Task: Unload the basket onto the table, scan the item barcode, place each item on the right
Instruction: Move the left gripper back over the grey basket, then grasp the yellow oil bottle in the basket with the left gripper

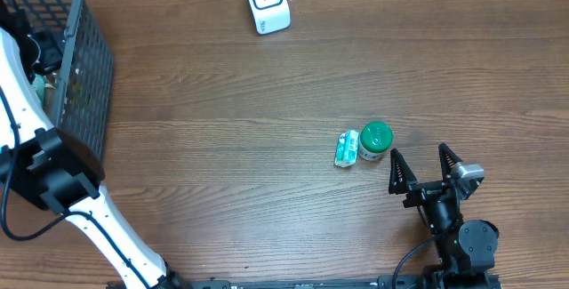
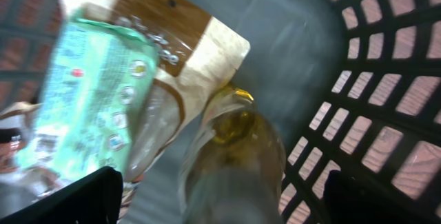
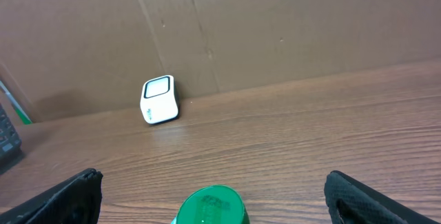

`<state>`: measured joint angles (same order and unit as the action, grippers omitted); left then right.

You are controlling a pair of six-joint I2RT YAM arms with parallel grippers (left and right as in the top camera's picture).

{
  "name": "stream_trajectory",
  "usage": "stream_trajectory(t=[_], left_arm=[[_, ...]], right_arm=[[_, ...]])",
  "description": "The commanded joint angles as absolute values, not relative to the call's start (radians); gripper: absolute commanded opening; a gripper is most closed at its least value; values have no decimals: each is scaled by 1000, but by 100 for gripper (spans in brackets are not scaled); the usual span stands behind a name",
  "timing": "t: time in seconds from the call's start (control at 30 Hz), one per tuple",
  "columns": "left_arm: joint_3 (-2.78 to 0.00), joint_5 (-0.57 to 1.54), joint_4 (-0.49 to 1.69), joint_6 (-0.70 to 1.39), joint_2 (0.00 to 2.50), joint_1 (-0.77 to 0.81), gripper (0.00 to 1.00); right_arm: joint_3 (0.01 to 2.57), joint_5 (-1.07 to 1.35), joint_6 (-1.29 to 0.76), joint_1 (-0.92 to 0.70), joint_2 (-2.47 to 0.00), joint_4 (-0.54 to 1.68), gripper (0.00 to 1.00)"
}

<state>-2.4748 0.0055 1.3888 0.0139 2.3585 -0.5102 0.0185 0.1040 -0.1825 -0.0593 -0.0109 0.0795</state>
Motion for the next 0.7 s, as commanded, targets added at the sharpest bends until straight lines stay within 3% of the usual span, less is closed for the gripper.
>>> stream_trajectory(t=[0.0,0.17,0.27,0.33,0.5,0.67], left_arm=[[-2481,38,1391,-23,2401,-505,83],[-2480,43,1395,-23,2444,-505,61],[-2482,43,1387,-23,2442,-505,41],[-2489,43,1387,-23,2440,-505,35],[-2562,46,1414,-17,2434,-505,26],[-2712,46,1443,35,2390,-505,27]], right_arm=[[8,98,-183,-55,-3,75,100],[8,98,-183,-55,-3,75,100],[8,98,-183,-55,-3,75,100],[8,98,-183,-55,-3,75,100],[8,98,-183,-55,-3,75,100],[8,98,-183,-55,-3,75,100]])
